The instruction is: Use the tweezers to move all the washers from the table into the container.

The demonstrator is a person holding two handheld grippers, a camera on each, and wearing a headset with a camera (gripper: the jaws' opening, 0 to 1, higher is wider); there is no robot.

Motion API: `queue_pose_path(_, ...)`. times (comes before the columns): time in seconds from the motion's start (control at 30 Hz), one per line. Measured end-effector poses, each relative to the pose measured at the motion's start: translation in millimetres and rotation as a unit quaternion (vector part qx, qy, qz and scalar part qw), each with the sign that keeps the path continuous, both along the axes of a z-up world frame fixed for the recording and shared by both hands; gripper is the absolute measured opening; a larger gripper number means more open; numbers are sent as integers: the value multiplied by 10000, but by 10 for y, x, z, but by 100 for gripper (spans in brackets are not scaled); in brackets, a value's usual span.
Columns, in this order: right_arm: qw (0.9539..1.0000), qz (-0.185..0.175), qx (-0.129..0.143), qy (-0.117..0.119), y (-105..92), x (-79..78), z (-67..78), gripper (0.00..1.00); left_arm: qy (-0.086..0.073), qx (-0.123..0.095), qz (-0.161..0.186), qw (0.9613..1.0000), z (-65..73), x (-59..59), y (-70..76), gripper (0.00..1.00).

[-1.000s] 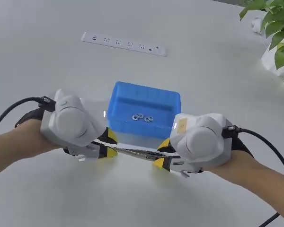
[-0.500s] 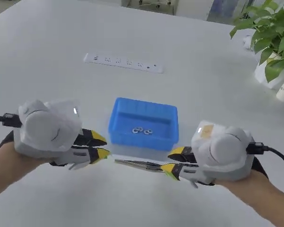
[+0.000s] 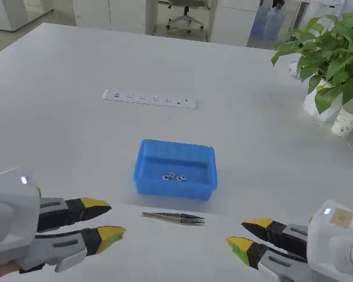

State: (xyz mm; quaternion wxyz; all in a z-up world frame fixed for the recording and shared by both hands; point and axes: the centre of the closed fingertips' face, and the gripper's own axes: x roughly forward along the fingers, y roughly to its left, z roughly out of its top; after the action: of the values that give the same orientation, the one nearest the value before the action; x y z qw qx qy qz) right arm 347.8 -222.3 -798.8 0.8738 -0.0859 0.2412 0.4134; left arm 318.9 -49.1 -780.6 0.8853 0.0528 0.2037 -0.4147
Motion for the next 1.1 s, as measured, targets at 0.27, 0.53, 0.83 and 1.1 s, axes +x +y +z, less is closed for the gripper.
queue_pose_path(0.27, 9989, 294, 353, -2, 27, -149, 195, 32, 212, -153, -245, 9994, 87, -318, -82, 46)
queue_pose_path(0.53, 9960, 585, 572, 354, 30, -360, 214, 40, 637, 168, -502, 9966, -14, -610, -30, 49)
queue_pose_path(0.83, 9952, 581, 721, 311, 35, -373, 295, 45, 485, 31, -392, 9981, 145, -510, -60, 52)
queue_pose_path(1.1, 9938, 740, 780, 296, 59, -437, 329, 50, 429, -23, -454, 9980, 192, -472, -118, 52)
